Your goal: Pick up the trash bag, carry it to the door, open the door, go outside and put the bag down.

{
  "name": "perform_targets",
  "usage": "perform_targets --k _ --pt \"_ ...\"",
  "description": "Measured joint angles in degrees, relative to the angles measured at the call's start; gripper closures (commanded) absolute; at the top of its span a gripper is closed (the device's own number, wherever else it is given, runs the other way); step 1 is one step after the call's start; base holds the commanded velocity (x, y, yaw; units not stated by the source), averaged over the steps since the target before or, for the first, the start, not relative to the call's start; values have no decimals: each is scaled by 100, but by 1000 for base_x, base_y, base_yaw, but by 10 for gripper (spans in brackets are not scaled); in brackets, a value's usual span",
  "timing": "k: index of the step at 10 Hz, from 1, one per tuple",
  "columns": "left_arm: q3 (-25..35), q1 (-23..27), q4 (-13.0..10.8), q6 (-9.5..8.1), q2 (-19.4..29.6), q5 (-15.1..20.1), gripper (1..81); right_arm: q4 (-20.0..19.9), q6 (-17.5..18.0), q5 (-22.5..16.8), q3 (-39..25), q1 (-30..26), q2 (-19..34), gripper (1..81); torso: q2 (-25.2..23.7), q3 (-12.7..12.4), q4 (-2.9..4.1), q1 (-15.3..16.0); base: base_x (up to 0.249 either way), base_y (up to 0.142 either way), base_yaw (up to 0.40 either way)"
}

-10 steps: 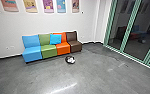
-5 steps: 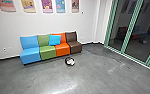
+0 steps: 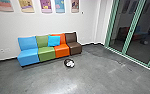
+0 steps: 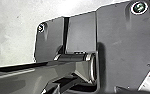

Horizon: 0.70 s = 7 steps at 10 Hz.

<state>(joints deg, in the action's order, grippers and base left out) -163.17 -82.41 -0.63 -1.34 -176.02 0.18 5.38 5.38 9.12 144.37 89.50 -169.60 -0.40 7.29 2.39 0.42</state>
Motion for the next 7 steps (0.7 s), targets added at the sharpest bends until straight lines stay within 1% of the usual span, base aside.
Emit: perform_targets --k 7 --pt "0 2 -2 0 0 -18 10 0 0 0 0 2 -2 10 2 0 0 0 192 0 0"
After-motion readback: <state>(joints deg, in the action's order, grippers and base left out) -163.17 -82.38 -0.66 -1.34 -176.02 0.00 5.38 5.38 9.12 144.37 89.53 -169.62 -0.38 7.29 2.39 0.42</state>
